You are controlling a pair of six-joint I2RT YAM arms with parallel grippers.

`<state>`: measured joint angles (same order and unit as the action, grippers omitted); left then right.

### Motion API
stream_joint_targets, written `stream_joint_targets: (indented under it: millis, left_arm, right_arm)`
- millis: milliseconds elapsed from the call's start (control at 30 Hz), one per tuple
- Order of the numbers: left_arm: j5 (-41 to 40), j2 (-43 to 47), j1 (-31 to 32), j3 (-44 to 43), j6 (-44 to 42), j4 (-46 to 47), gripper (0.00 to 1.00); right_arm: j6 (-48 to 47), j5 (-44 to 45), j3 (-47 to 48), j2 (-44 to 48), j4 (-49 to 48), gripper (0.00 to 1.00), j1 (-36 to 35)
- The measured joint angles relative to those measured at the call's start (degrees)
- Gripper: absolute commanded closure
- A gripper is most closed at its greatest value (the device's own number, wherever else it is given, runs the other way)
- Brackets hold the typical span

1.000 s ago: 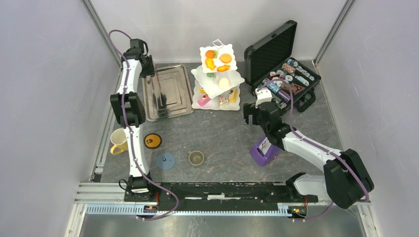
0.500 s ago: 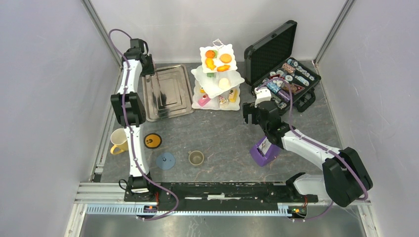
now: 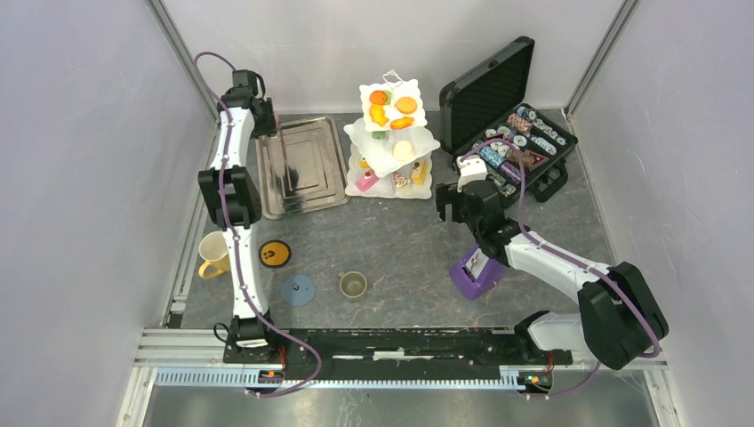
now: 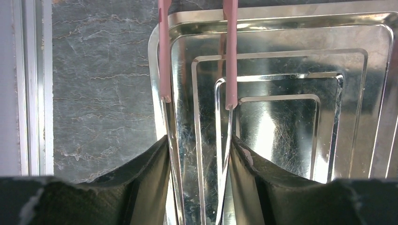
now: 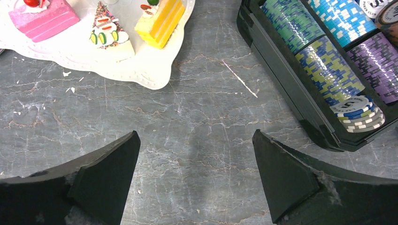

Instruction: Serve the afternoon tea

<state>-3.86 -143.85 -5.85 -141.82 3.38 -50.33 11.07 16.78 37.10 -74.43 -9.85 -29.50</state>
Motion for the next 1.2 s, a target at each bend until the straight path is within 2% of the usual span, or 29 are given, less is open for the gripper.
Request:
stream_joint_targets:
  millis: [900,1200]
  left_arm:
    - [0.8,-2.3,-0.2,-1.0,0.0,2.5,0.47]
    - [1.2,-3.0,-0.2,-1.1,0.0,2.6,0.55]
  right_arm:
    - [0.0,0.0,0.5,-0.8,-0.4,0.02,0.2]
    - [0.0,0.0,0.7,-1.2,-0.6,0.02,0.3]
